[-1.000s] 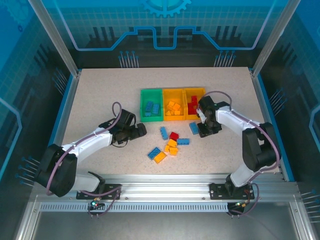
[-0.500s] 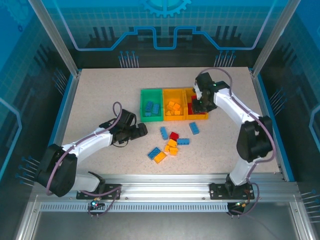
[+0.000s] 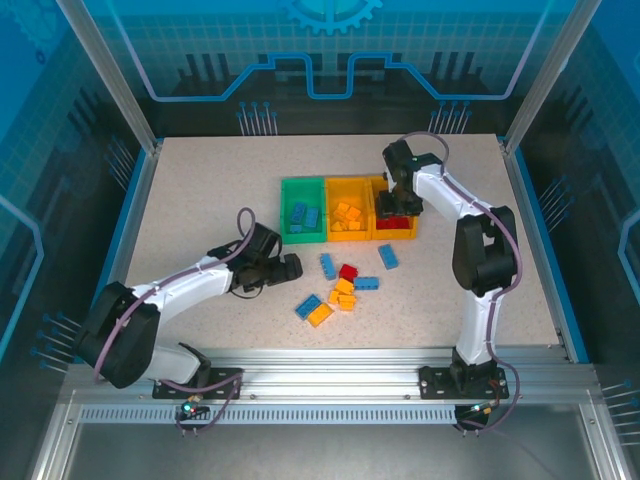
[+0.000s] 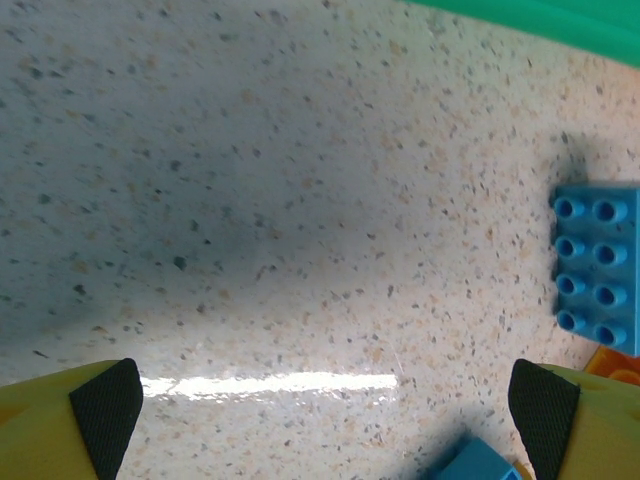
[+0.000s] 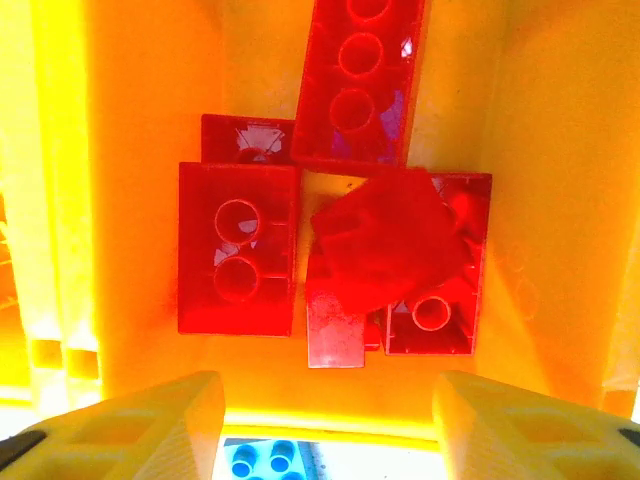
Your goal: Sort the legos into containers by color
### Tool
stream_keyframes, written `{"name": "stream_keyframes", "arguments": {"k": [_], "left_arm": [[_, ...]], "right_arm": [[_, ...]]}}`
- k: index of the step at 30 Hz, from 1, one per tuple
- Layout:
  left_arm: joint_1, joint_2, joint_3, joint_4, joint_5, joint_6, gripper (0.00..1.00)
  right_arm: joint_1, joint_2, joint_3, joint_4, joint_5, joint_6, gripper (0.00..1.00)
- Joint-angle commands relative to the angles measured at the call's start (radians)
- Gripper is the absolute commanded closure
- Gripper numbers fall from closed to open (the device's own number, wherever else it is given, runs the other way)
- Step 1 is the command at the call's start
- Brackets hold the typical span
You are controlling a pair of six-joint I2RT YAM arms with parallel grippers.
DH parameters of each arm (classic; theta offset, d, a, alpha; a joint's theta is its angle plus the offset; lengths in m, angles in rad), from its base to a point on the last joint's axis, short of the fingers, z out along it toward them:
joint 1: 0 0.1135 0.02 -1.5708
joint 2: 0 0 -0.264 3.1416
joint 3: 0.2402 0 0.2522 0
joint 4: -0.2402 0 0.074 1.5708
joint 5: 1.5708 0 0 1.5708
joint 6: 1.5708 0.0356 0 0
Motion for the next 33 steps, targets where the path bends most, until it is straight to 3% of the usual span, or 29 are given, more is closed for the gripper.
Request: {"name": "stream_keyframes", "arguments": {"k": [1,5,9,19,33], "left_arm": [[-0.03,0.02,0.031,0.004,0.032,0.051,0.01],[-0.096,0.01,0.037,0.019,0.05,0.148,0.01],[-0.178,-0.005,0.056,-0.014,0.039,0.24,0.01],[-0.274,-0.015,0.02,-0.041,0.048,0.271,0.05],[-0.294,0.099,0.023,-0.037,0.05,0.293,0.14]], "right_arm": [[-0.008,-0.061,-0.018,-0.007,-0.017,0.019,0.35],[-0.008,-0.153,-0.098,0.029,-0.054,0.032,0.28],[-0.009,-0.222,-0.167,0.046,-0.078,0.047,0.26],[0.107,-0.352,-0.337,0.075,-0.042,0.035,0.25],[0.107,-0.381,-0.392,0.087,-0.038,0.071,0.25]]}}
